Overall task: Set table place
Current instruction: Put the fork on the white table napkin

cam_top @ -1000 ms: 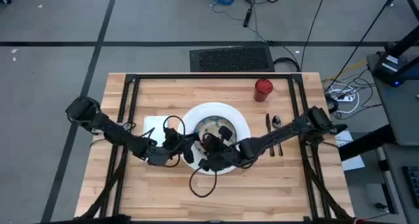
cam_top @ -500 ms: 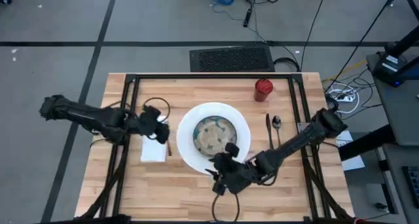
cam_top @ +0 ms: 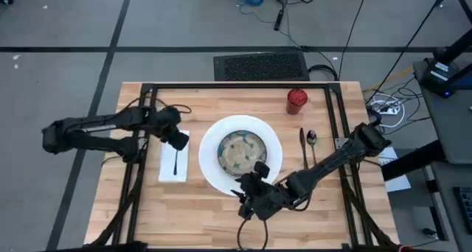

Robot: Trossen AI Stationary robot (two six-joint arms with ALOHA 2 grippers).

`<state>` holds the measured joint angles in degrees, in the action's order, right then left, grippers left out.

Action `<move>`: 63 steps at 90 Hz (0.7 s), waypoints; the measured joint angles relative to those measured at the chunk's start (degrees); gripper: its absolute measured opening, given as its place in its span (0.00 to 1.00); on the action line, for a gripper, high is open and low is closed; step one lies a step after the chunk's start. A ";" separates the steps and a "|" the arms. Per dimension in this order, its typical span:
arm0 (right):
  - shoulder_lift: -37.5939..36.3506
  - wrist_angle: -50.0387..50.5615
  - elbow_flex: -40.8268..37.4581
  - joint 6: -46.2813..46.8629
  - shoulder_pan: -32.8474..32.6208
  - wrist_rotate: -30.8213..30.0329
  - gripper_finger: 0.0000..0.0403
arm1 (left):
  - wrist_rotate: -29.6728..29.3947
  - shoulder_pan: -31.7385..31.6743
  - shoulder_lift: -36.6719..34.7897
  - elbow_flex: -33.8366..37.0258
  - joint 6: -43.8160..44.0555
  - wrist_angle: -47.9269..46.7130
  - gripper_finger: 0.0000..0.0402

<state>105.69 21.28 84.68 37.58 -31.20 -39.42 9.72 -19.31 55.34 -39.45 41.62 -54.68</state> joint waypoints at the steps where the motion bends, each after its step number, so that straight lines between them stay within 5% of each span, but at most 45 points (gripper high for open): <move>1: 0.00 0.00 0.00 -0.12 -0.01 0.00 0.41 | 0.73 -0.44 0.31 0.20 -0.50 0.11 0.00; 15: 0.00 0.09 0.00 -0.77 -0.54 0.24 0.41 | 7.39 -5.42 3.70 4.23 -4.78 3.74 0.00; 63: 0.00 0.39 0.00 0.52 -1.92 0.31 0.41 | 4.06 -13.53 7.71 7.90 -7.49 7.50 0.00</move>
<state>105.69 21.67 84.68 38.11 -33.12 -39.11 13.78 -32.84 63.06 -31.55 34.13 -47.17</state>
